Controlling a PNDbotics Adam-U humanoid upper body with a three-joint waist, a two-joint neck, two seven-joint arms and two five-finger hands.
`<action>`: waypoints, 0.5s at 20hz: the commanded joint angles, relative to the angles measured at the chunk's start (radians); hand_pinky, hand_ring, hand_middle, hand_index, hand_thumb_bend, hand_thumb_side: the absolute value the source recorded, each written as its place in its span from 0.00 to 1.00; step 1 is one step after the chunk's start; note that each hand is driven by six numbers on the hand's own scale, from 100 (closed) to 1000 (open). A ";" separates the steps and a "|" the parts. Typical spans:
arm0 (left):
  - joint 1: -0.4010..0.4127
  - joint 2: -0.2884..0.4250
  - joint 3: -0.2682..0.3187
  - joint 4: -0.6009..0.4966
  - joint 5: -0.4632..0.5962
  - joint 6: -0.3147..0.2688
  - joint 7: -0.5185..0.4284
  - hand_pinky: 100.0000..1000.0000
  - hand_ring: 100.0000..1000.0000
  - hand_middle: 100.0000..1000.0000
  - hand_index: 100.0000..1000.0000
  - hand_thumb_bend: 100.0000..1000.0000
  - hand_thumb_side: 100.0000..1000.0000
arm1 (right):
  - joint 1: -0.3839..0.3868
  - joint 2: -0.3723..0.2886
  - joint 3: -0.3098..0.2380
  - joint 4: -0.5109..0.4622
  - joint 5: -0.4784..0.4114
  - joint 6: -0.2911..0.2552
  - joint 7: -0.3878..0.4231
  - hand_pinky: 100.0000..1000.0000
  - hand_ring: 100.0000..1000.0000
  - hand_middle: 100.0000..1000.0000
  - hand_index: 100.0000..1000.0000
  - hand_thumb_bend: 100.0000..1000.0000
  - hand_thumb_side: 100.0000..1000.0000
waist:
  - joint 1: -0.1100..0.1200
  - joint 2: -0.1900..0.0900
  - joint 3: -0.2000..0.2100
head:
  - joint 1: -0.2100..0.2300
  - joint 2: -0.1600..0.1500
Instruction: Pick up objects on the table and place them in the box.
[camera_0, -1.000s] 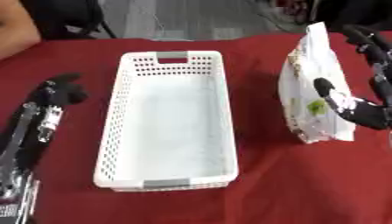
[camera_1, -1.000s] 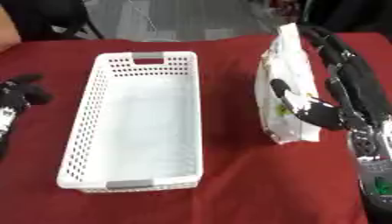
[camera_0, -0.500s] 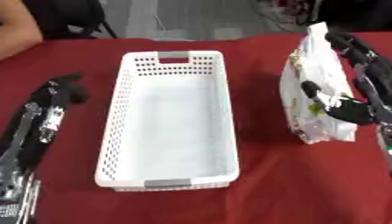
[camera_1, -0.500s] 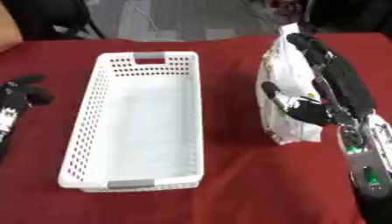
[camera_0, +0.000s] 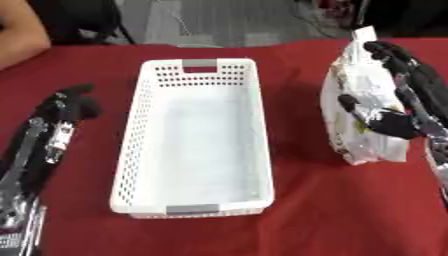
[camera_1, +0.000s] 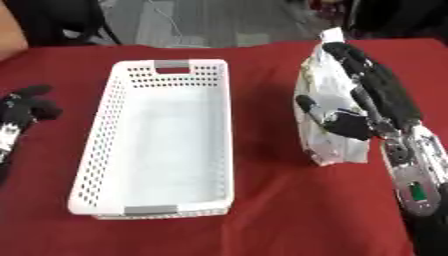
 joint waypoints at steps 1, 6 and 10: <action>-0.009 0.010 -0.004 -0.010 0.003 -0.001 -0.002 0.70 0.61 0.84 0.71 0.00 0.83 | -0.028 -0.028 -0.013 0.029 0.008 0.002 0.007 0.73 0.81 0.90 0.98 0.46 0.84 | -0.001 -0.017 0.000 | -0.012 -0.012; -0.008 0.010 -0.003 -0.010 0.003 -0.001 -0.003 0.70 0.61 0.84 0.71 0.00 0.83 | -0.020 -0.041 -0.019 0.077 0.010 0.002 0.013 0.73 0.81 0.90 0.98 0.47 0.83 | -0.001 -0.016 0.002 | -0.012 -0.013; -0.008 0.009 -0.004 -0.010 0.003 -0.001 -0.003 0.70 0.61 0.84 0.71 0.00 0.83 | -0.013 -0.042 -0.023 0.112 0.014 0.003 0.019 0.73 0.81 0.90 0.98 0.47 0.82 | -0.002 -0.016 0.002 | -0.010 -0.013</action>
